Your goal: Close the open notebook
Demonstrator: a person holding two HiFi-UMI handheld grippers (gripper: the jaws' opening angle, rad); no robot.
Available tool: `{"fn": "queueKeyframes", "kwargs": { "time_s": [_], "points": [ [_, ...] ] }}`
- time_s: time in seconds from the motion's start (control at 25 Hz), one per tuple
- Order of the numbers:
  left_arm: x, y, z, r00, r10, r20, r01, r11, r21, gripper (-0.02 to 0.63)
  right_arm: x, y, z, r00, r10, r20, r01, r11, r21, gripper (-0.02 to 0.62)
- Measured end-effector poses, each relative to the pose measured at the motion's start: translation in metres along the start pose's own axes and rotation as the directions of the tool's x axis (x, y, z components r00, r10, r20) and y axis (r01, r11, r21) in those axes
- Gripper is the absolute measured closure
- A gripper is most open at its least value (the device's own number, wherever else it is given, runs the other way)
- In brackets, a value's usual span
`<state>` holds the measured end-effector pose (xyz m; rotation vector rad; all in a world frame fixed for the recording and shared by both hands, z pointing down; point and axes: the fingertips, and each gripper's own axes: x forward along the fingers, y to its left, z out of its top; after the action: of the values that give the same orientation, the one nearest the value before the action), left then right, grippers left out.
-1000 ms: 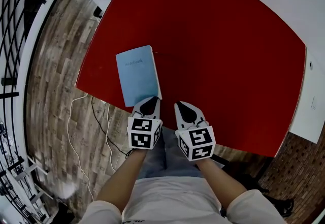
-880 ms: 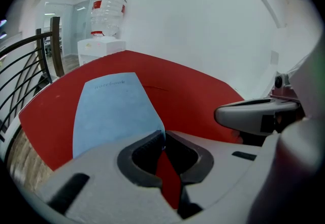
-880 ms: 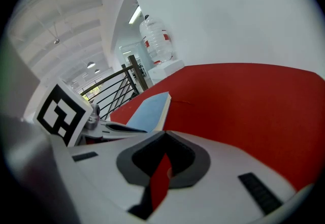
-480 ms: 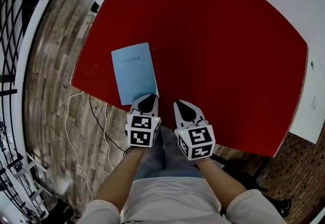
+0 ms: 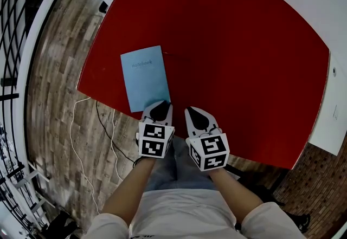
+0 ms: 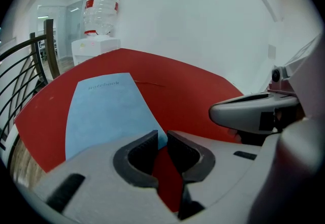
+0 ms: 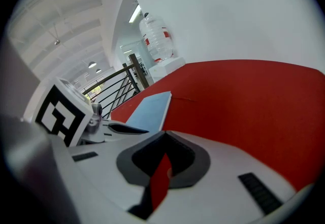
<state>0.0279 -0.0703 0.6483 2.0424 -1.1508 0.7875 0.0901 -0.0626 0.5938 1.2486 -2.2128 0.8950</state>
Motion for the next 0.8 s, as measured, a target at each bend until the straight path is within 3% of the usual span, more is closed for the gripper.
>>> {"fn": "queueKeyframes", "kwargs": {
  "time_s": [0.36,0.8],
  "points": [
    [0.0014,-0.0075,0.0042,0.999,-0.041,0.005,0.041,0.999,-0.001,0.515,0.0024,-0.0025,-0.0033,1.000,0.001,-0.005,-0.001,1.000,0.009,0.591],
    [0.0021,-0.0081,0.0028,0.999,-0.053,-0.007,0.053,0.999,-0.004,0.511,0.0031,0.0016,-0.0007,1.000,0.008,-0.005,-0.008,1.000,-0.010,0.591]
  ]
}}
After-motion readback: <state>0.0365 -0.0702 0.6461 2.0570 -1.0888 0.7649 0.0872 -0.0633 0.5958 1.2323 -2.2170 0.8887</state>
